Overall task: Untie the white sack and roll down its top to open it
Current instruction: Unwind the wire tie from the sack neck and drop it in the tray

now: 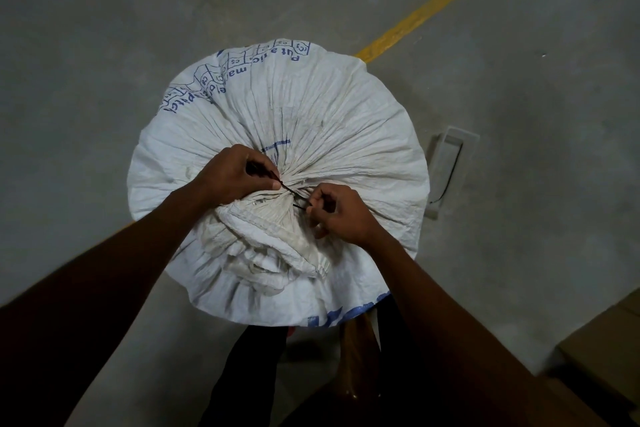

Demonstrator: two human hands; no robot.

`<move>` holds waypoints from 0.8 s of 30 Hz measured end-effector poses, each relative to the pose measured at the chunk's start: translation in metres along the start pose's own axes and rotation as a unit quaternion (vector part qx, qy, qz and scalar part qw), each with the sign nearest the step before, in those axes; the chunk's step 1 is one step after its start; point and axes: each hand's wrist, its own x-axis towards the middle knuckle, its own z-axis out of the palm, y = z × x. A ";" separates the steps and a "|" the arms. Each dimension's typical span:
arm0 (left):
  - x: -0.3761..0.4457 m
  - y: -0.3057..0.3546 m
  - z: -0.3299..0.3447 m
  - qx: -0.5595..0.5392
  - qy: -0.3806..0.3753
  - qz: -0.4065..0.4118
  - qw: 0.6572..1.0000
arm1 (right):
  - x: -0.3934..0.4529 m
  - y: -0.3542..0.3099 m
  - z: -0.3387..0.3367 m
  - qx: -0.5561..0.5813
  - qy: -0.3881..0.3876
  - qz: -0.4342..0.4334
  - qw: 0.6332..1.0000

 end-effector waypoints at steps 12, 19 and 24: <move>0.002 0.014 0.007 0.018 0.010 0.000 1.000 | -0.010 0.004 -0.008 -0.014 0.051 -0.001 0.999; 0.004 0.015 0.006 0.024 0.014 0.000 1.000 | -0.030 0.007 -0.026 -0.059 0.046 0.014 0.997; 0.007 0.024 0.008 0.009 0.018 0.027 0.999 | -0.032 0.012 -0.037 -0.083 0.057 -0.007 0.995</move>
